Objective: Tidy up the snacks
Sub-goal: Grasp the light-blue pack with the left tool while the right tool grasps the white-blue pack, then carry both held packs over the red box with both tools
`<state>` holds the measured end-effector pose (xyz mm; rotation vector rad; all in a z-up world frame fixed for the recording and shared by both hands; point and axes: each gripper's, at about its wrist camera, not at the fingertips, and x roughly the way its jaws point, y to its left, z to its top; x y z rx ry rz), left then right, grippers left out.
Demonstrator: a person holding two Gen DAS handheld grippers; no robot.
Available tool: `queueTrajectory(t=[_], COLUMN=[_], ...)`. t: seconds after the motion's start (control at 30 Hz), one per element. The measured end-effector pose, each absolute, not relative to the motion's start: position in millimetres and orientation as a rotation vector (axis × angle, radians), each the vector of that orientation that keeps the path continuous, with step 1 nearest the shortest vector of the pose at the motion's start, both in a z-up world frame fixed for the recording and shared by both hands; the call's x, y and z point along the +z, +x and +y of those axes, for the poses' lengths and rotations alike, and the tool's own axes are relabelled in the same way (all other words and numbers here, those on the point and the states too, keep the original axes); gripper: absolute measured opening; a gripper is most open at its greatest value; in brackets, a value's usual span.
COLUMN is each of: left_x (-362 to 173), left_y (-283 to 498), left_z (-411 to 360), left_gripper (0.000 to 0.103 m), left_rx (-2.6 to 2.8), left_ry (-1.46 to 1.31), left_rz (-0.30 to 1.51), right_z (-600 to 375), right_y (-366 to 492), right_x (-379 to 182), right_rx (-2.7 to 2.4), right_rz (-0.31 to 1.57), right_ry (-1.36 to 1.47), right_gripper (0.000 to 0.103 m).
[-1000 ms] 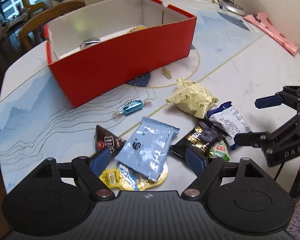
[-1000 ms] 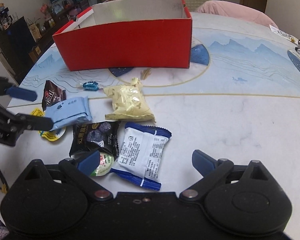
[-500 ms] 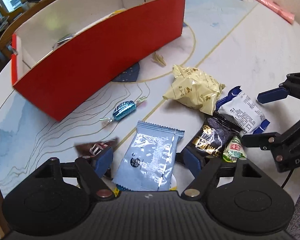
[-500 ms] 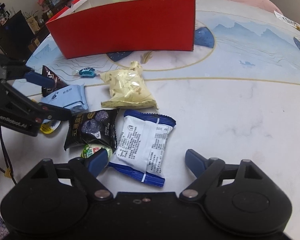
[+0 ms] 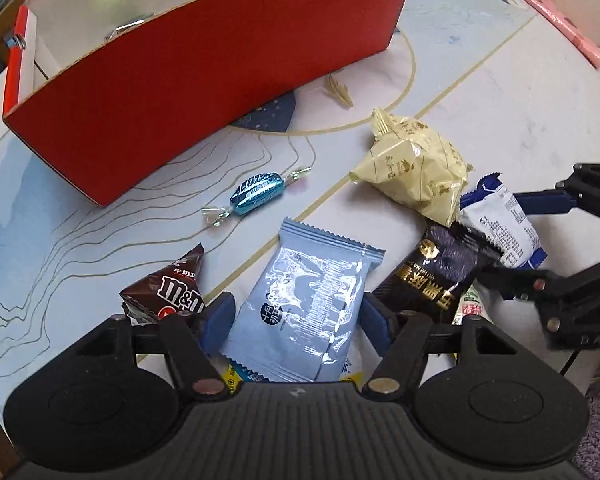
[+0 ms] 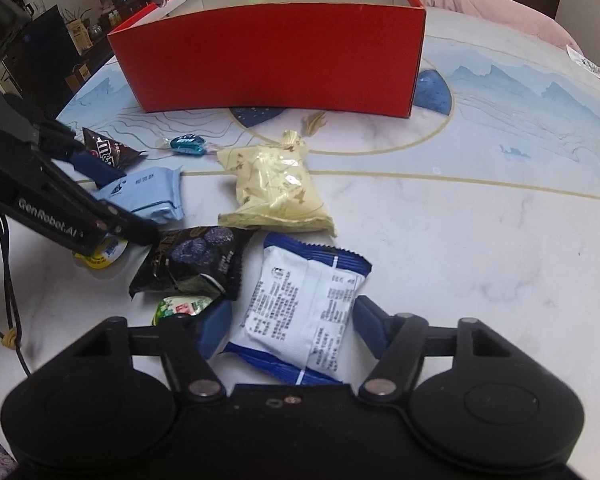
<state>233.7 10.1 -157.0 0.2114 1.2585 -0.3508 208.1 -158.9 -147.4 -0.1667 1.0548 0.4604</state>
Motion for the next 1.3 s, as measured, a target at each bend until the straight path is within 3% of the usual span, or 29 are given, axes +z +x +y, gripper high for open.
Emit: queueTrajectory(t=[0.2, 0.53, 0.9, 1.3], left_x=[-155.0, -150.4, -120.4, -65.2], left_y=[232.2, 229.2, 211.3, 192.1], left_z=[8.0, 10.1, 23.8, 23.7], left_gripper=[0.059, 0.049, 0.048, 0.048], left_rx=[-0.346, -0.245, -0.164, -0.123], left_ry=[0.196, 0.113, -0.092, -0.173], left_rz=[1.260, 1.254, 1.194, 1.067], right_z=[-162.9, -186.3, -208.3, -200.2], right_y=[209.3, 215.5, 211.4, 209.9], right_x=[-146.5, -145.1, -127.2, -68.5], right_rx=[0.447, 0.355, 0.327, 0.387], right_rz=[1.044, 1.043, 1.019, 0.904], right_ry=[-0.210, -0.185, -0.051, -0.016], right_gripper=[0.050, 0.048, 0.048, 0.048])
